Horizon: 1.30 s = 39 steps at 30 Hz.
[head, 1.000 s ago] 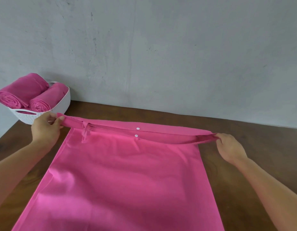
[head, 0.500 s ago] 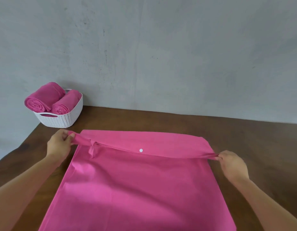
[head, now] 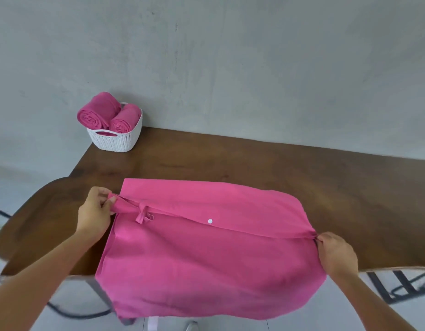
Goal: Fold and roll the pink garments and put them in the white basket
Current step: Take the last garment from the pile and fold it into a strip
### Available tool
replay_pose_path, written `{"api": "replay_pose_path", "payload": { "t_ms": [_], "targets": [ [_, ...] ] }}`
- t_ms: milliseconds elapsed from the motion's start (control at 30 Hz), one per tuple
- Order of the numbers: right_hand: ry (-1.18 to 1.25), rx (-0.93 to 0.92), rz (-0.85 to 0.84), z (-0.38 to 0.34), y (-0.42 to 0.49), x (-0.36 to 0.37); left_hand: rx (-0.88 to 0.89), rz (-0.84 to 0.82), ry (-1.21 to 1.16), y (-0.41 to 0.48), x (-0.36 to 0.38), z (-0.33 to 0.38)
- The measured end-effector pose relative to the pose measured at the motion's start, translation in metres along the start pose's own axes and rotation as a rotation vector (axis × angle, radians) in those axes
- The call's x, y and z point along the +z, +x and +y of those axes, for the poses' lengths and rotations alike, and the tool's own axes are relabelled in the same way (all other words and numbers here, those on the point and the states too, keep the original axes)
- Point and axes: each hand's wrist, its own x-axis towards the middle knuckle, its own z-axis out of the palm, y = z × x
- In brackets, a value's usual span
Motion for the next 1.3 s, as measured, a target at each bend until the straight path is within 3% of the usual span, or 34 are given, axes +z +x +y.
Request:
{"api": "replay_pose_path", "payload": {
  "t_ms": [300,500,1000,1300],
  "targets": [
    [-0.154,-0.128,0.034,0.023,-0.070,-0.020,0.136,-0.081,0.136,-0.044,-0.030,-0.017],
    [-0.098,-0.151,0.085,0.044,-0.098,-0.035,0.095,-0.088,0.167,-0.074,-0.044,-0.019],
    [-0.039,-0.325,0.049,0.123,-0.124,-0.057,0.039,0.101,0.195,-0.190,-0.056,-0.002],
    [0.139,-0.273,0.099,0.177,-0.102,-0.096,0.027,0.237,0.171,-0.257,-0.037,0.035]
  ]
}}
